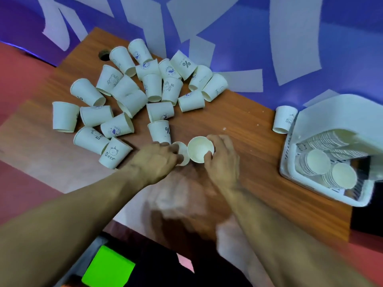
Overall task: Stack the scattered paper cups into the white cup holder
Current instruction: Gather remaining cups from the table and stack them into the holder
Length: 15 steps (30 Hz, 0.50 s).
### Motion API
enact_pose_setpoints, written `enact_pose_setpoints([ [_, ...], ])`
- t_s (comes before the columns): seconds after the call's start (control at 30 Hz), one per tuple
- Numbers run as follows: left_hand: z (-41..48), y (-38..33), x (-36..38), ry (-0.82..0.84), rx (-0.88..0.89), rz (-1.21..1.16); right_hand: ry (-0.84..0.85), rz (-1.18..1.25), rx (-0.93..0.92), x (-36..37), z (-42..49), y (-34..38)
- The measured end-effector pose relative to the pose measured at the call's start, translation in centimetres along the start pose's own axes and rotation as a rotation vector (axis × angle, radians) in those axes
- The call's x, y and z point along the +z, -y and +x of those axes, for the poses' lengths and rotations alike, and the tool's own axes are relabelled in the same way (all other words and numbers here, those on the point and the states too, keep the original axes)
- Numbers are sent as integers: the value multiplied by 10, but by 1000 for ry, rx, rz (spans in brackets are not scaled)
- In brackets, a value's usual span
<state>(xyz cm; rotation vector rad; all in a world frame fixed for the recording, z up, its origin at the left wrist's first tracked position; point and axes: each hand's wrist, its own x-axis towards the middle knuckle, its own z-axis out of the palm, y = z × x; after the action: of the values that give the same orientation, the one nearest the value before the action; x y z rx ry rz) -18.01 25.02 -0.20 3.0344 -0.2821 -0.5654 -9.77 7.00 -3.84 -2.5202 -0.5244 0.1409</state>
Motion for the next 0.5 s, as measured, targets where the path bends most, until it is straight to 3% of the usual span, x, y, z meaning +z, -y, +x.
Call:
enact_pose_setpoints([
  [0.23,39,-48,-32,-208,73,35,-219,94,11,-73,-10,-39],
  [0.5,85,-123,-92,-373,174,33,-381,144,152,-159,-30,-100],
])
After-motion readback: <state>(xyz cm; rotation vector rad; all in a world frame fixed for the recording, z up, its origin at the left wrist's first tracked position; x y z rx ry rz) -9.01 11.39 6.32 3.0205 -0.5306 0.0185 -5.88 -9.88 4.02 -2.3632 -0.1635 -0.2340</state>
